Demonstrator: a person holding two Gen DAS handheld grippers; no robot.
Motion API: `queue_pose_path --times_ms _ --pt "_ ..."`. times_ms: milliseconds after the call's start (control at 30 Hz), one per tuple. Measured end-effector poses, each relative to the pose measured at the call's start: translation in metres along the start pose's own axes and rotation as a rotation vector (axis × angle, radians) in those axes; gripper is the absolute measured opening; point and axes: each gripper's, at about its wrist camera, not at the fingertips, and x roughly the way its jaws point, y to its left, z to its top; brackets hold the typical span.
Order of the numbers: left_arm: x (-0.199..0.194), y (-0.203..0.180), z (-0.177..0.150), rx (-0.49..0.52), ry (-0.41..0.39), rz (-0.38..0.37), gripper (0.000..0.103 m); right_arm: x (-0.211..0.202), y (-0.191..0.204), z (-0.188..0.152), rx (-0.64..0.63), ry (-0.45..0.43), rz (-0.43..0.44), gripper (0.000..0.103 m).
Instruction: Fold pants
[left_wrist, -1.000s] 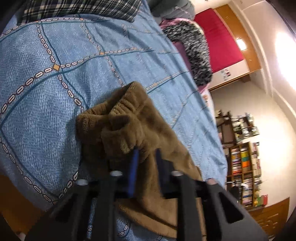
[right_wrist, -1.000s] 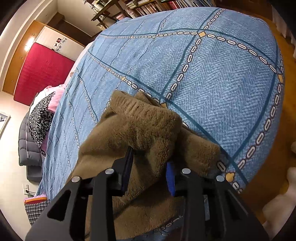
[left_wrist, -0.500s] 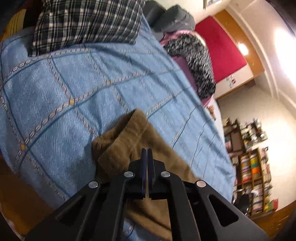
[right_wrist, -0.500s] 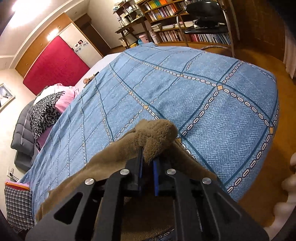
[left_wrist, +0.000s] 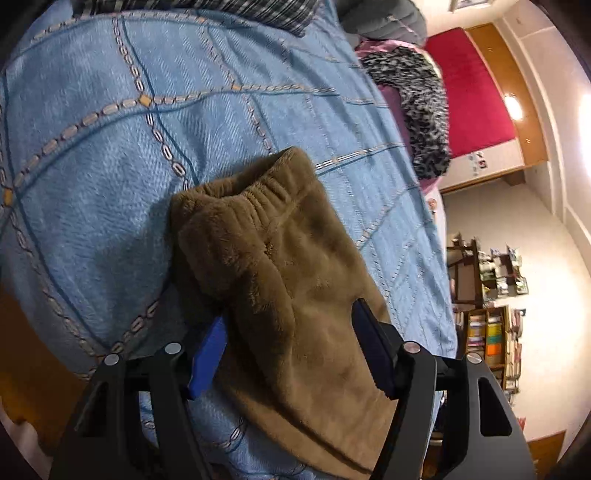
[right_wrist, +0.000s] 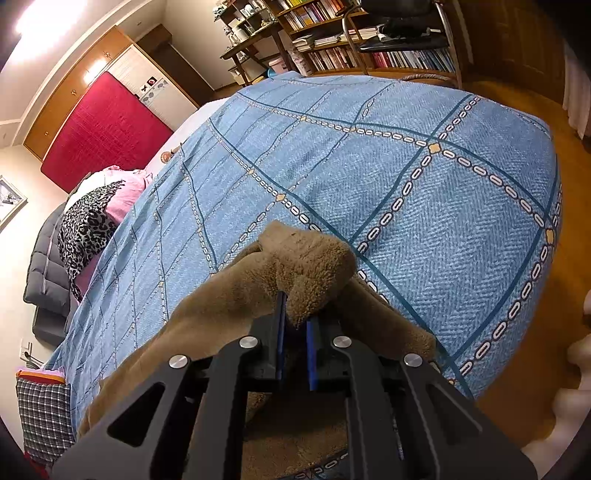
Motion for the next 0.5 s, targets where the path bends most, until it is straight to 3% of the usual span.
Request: queue_pose_path --times_ms 67,167,367,500 --pt "0.016 -0.004 0.001 0.007 0.045 0.062 0.012 0.004 -0.001 -0.001 0.000 0.006 -0.001 0.009" --pt "0.017 -0.011 0.003 0.023 0.049 0.086 0.009 0.000 -0.002 0.003 -0.010 -0.022 -0.016 0.009" --pt "-0.037 -0.021 0.019 0.037 -0.032 0.003 0.005 -0.029 0.001 0.010 -0.018 -0.063 0.021 0.008" --pt "-0.059 -0.021 0.013 0.088 -0.052 0.053 0.005 -0.041 -0.012 -0.004 0.000 -0.038 0.000 0.008"
